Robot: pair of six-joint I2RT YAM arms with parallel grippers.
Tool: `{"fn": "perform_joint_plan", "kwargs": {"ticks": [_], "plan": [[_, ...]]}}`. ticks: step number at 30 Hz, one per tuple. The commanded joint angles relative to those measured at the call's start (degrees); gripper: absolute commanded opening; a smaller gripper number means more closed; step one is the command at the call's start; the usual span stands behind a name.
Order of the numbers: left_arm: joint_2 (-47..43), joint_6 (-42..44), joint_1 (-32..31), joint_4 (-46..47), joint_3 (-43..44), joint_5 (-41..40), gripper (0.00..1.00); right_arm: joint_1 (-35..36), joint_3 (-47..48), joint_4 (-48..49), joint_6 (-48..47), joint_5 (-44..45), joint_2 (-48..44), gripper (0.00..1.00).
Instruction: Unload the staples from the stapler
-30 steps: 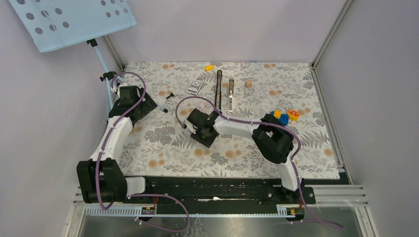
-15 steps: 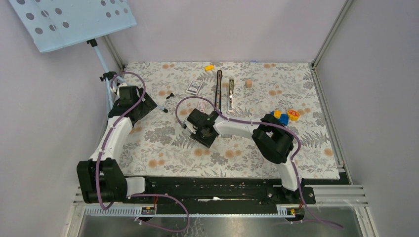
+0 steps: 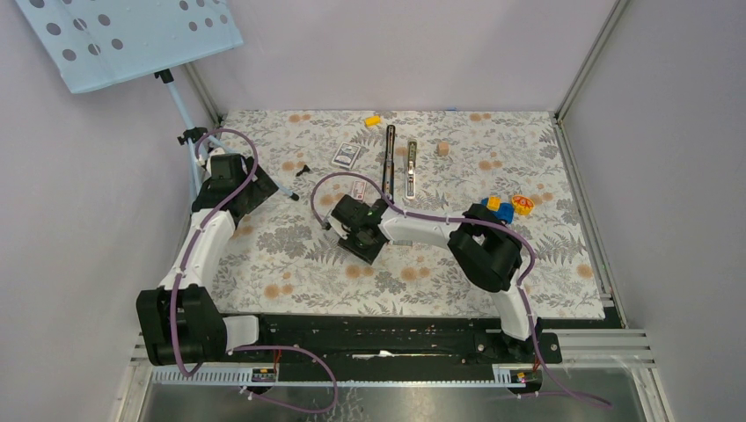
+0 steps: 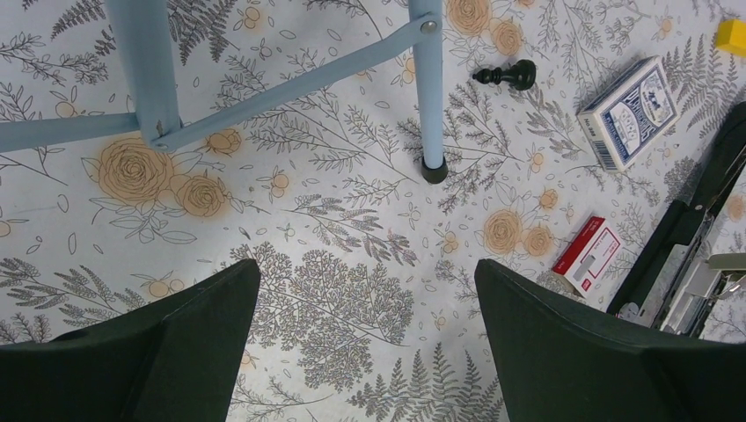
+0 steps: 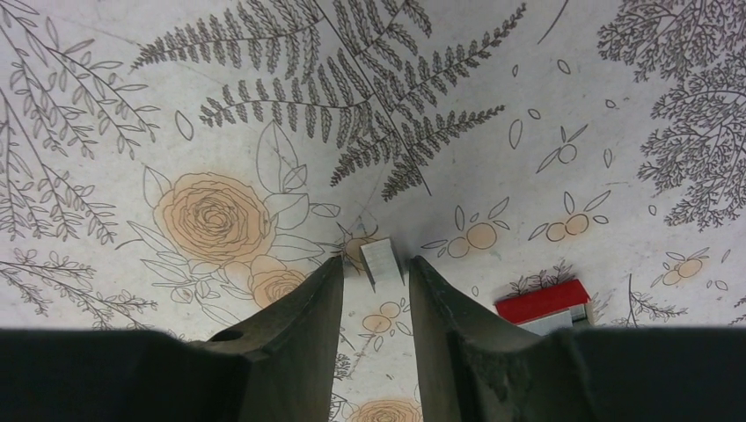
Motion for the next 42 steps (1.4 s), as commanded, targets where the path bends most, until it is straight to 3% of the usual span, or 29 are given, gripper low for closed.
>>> {"fn": "perform_joint_plan", "kwargs": {"ticks": [1, 6, 17, 30, 42], "plan": [[-1.96, 0.04, 0.5, 2.27, 0.03, -0.53, 0.97, 1.72, -2.84, 1.86, 1.78, -1.56, 3.37, 0.4], [-1.15, -0.16, 0.52, 2.69, 0.21, 1.06, 0.96, 2.78, -1.78, -0.76, 1.94, -1.49, 5.2, 0.36], [-0.04, -0.55, 0.61, 3.16, 0.47, 3.28, 0.95, 2.73, -2.55, -3.69, -0.37, 5.71, 5.76, 0.4], [-0.19, -0.19, 0.76, 3.8, -0.07, 4.06, 0.96, 2.68, -3.6, -4.22, 1.94, 4.07, 6.37, 0.45], [0.04, -0.06, 0.77, 3.72, -0.06, 4.04, 0.96, 2.1, -2.69, -6.29, 2.34, -2.18, 8.78, 0.39]]}}
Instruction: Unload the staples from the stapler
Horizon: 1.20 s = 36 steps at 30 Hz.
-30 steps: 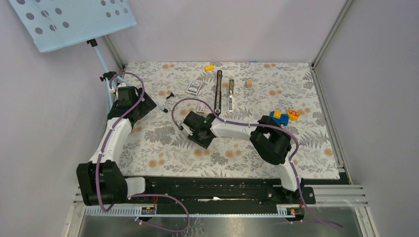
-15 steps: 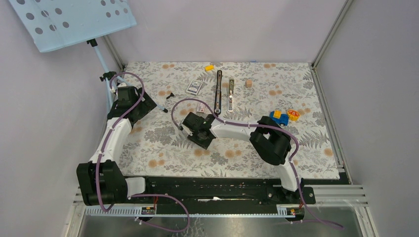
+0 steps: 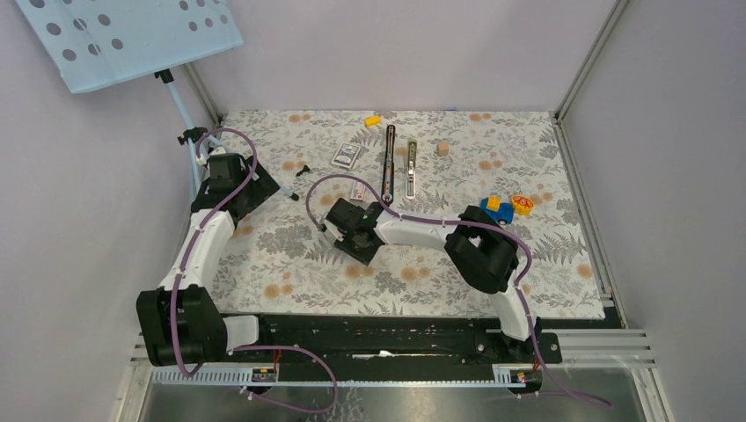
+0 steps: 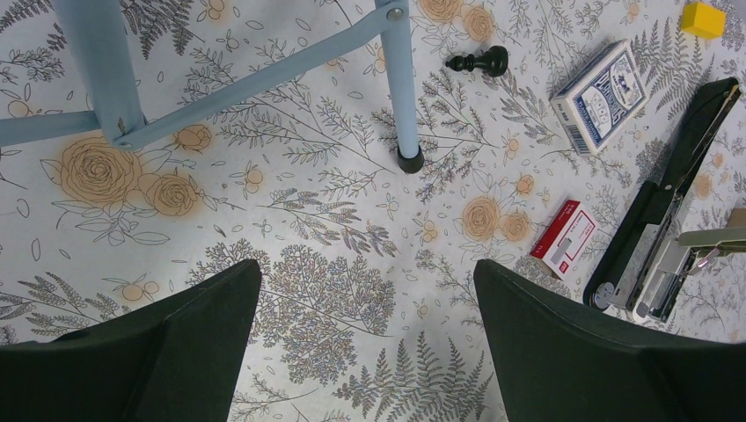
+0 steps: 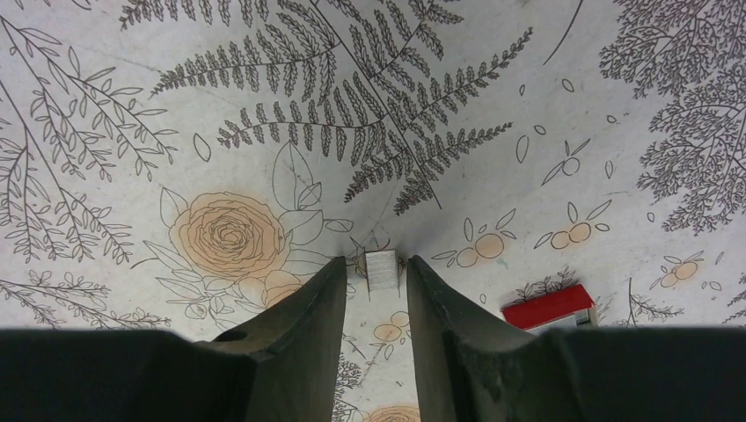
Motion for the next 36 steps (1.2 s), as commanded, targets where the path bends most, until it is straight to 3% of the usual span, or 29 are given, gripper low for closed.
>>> {"fn": "perform_joint_plan", "kwargs": {"ticks": [1, 17, 36], "plan": [[0.38, -0.03, 0.38, 2.88, 0.05, 0.19, 0.96, 0.17, -3.65, -6.78, 1.04, -4.74, 7.79, 0.39], [1.05, -0.24, 0.43, 3.14, 0.14, 0.99, 0.96, -1.71, -5.98, -4.76, 6.98, 2.99, 4.77, 0.25], [1.69, -0.23, 0.52, 3.3, 0.23, 1.19, 0.95, -3.11, 0.06, -6.05, 33.48, 9.96, -2.5, 0.27]]}}
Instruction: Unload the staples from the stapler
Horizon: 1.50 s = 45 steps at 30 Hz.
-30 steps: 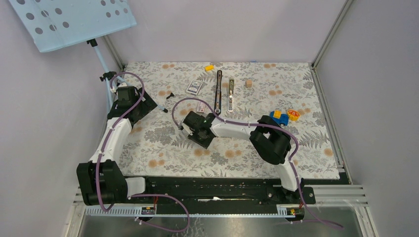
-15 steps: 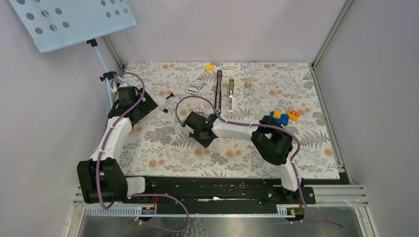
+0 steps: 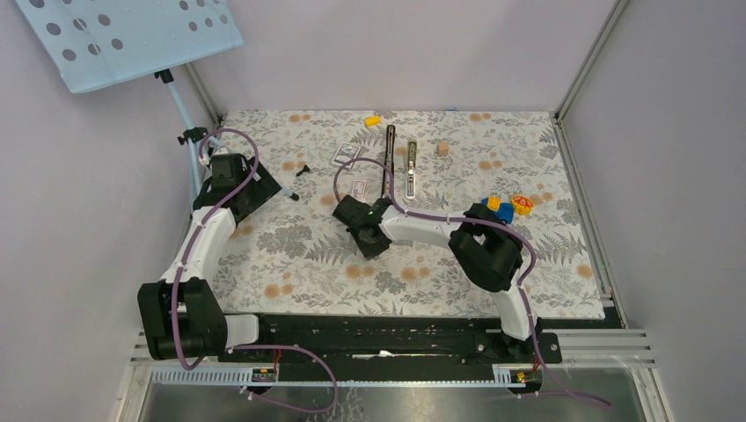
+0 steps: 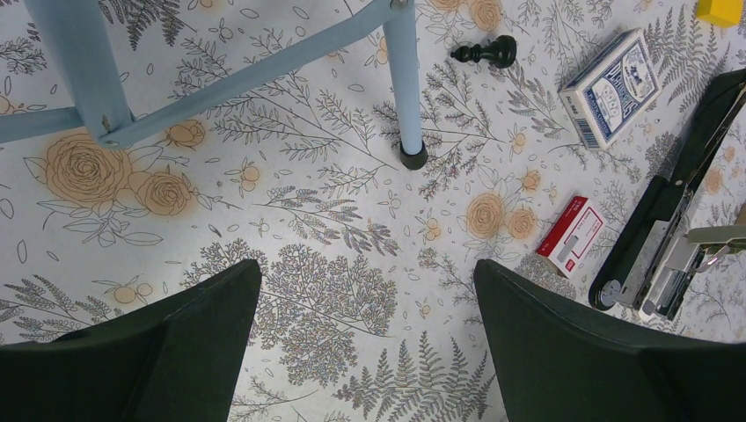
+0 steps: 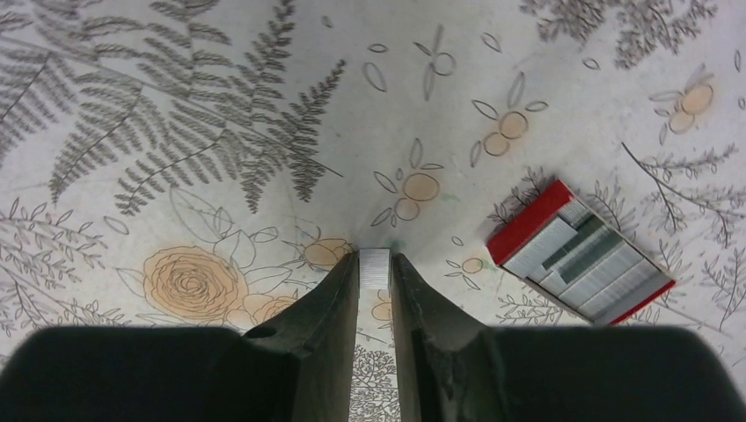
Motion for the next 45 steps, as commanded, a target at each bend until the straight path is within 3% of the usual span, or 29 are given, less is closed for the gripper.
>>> {"fn": "perform_joint_plan", "kwargs": {"ticks": [1, 17, 45], "plan": [[-0.22, -0.18, 0.39, 2.84, 0.23, 0.37, 0.95, -1.25, 1.36, -4.53, 8.68, 3.13, -1.65, 0.27], [-0.19, -0.31, 0.39, 2.86, 0.15, 0.64, 0.95, -7.13, -2.03, -2.28, 14.08, 1.07, -10.45, 0.27], [-0.57, -0.27, 0.39, 2.92, -0.03, 0.97, 0.95, -13.05, -9.18, -1.65, 19.09, 5.69, -12.72, 0.28]]}}
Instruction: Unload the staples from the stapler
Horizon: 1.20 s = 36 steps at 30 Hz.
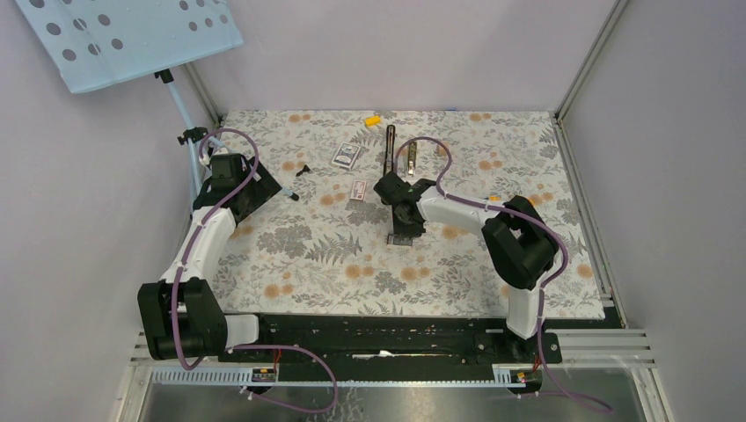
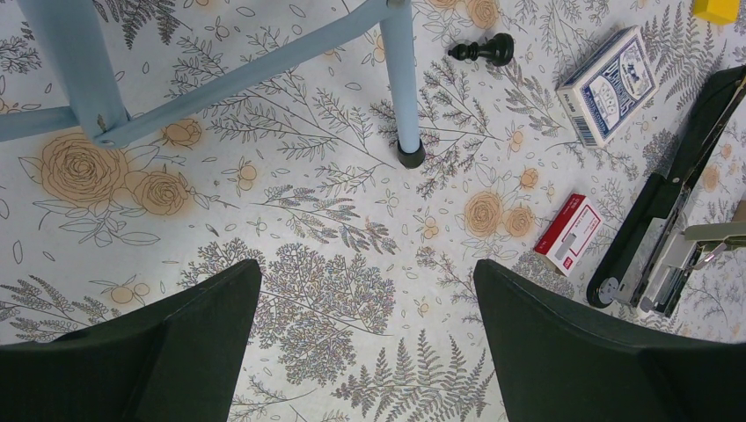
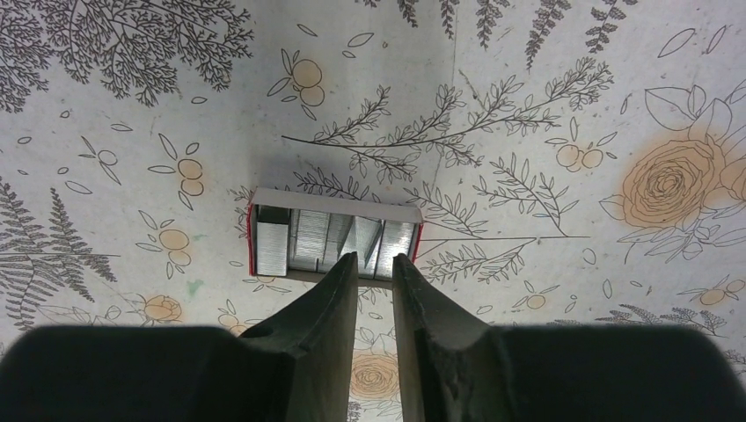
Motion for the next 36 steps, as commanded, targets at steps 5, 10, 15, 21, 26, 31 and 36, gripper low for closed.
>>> {"fn": "perform_joint_plan", "kwargs": {"ticks": [5, 10, 15, 21, 26, 31, 36], "plan": [[-0.57, -0.25, 0.34, 2.85, 0.04, 0.36, 0.96, -0.44, -0.06, 1.08, 1.25, 2.29, -6.04, 0.31], [-0.57, 0.31, 0.34, 2.9, 0.13, 0.52, 0.95, -0.63, -0.01, 3.15, -1.36, 2.79, -9.87, 0.38], [-0.6, 2.26, 0.21, 3.16, 0.94, 3.49, 0.96, -3.54, -0.65, 3.63, -3.25, 2.25, -12.27, 0.41], [0.0, 4.45, -3.59, 4.13, 1.77, 5.18, 0.96, -10.57, -4.81, 6.81, -4.52, -2.91, -16.18, 0.43], [4.8, 6.79, -15.2, 4.05, 6.04, 1.75, 0.95, -13.28, -7.91, 9.21, -5.1, -6.11, -18.75, 0.46], [15.68, 6.78, -21.6, 2.51, 13.85, 1.6, 0.95, -13.42, -11.34, 11.16, -5.53, -8.63, -20.64, 0.49], [27.22, 7.49, -26.1, -0.19, 24.18, -0.28, 0.95, -13.4, -14.63, 12.66, -6.05, -10.69, -22.58, 0.5]]}}
